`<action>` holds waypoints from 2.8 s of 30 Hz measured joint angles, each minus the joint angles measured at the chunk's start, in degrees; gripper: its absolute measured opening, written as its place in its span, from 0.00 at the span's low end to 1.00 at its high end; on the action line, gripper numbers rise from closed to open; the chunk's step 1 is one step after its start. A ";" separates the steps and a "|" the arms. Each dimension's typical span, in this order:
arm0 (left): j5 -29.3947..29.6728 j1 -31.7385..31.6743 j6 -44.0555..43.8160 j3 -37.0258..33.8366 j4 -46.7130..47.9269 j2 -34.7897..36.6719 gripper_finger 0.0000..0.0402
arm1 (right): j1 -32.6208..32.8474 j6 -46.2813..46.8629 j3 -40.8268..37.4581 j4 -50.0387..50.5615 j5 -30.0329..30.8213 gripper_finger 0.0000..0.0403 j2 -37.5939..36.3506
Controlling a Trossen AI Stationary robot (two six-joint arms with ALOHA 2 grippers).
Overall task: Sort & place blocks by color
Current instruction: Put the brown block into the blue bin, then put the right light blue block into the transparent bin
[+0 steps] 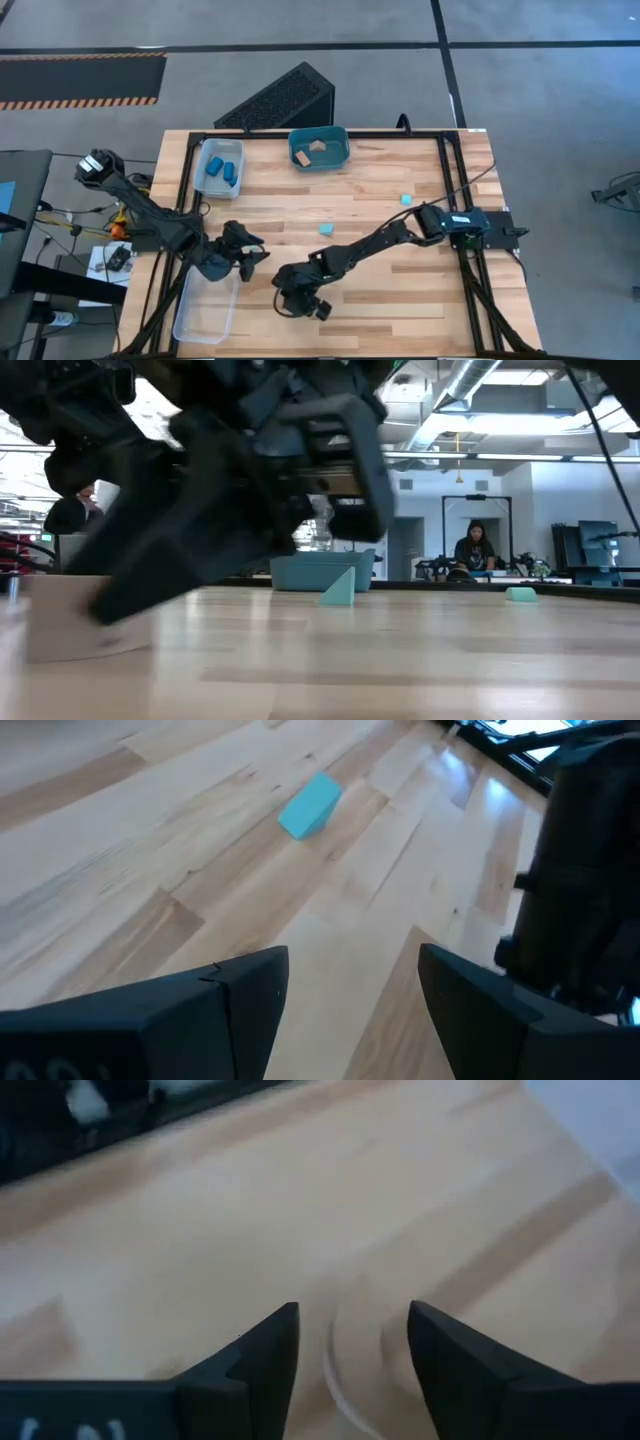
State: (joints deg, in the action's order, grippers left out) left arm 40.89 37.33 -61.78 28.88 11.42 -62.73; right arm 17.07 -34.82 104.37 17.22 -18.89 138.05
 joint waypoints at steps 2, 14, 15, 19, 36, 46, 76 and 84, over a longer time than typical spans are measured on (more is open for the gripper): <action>-0.58 -0.98 -0.56 0.00 0.30 0.04 0.54 | -0.59 0.06 -0.01 1.00 0.55 0.48 -0.13; -1.12 -9.25 3.26 3.22 5.11 0.99 0.54 | -9.27 6.67 -0.33 13.08 2.41 0.17 -3.88; -1.10 -10.47 4.48 4.01 5.18 1.00 0.54 | -10.28 7.83 -0.36 14.29 2.28 0.17 -4.36; -0.97 -15.43 8.10 7.69 7.87 1.46 0.54 | -14.28 9.56 -0.67 18.76 3.14 0.17 -7.71; -28.12 -52.72 36.49 12.56 9.08 5.14 0.53 | -41.24 16.01 -0.70 19.10 2.79 0.18 -16.62; -39.94 -68.75 42.31 12.55 3.44 2.10 0.53 | -50.41 20.75 -2.69 13.70 2.56 0.24 -16.71; -43.35 -71.81 42.82 12.52 1.00 0.85 0.53 | -50.77 26.10 -8.77 26.82 3.02 0.34 -34.63; -43.60 -71.81 43.28 12.52 1.07 0.85 0.53 | -54.03 35.10 -35.53 14.35 3.04 0.32 -49.64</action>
State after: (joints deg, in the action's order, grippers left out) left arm -2.71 -34.48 -18.50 41.41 12.49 -61.89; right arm -36.96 0.28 68.84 31.57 -15.85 88.41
